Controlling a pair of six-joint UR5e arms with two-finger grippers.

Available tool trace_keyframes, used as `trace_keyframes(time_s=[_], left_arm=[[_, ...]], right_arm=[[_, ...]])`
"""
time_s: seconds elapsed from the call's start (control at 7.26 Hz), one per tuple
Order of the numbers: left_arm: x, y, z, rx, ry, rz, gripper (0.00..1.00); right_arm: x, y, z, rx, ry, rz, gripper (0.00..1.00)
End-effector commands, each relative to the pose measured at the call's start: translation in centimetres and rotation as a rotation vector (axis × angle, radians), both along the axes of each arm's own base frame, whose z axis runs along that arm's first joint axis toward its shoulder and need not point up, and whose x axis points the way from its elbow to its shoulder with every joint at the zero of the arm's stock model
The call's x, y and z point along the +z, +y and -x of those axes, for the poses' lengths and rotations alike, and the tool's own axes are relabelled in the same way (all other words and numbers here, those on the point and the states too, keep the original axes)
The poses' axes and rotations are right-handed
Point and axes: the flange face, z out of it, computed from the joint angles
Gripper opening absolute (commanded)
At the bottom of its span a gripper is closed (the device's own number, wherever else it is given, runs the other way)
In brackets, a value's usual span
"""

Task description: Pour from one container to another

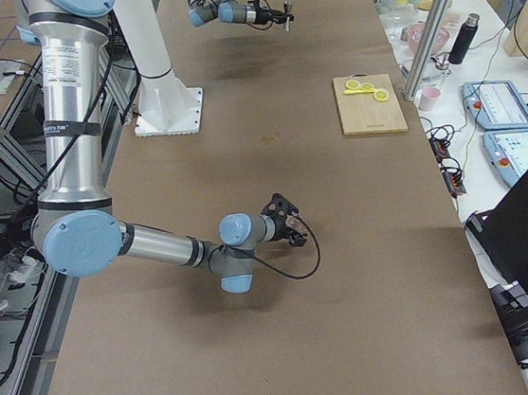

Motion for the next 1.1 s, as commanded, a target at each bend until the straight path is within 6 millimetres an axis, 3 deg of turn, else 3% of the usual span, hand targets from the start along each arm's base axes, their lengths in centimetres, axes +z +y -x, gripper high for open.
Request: trace_keyframes(time_s=[0.0, 0.14, 0.28, 0.69, 0.96], left_arm=[[-1.0, 0.4, -0.2, 0.057, -0.117, -0.012, 0.0], [-1.8, 0.4, -0.6, 0.123, -0.269, -0.028, 0.0], [-3.2, 0.5, -0.9, 0.155, -0.273, -0.059, 0.0], [-7.6, 1.2, -2.3, 0.428, -0.329, -0.181, 0.0], [-10.4, 0.2, -2.7, 0.542, -0.374, -0.269, 0.0]], right_arm=[[0.0, -0.1, 0.1, 0.0, -0.004, 0.003, 0.56], [-0.1, -0.1, 0.2, 0.0, -0.005, 0.002, 0.32], [-0.3, -0.1, 0.1, -0.004, -0.008, 0.0, 0.18], [-0.4, 0.0, 0.0, -0.011, -0.007, -0.007, 0.0], [-3.8, -1.7, 0.1, -0.095, -0.046, -0.002, 0.0]])
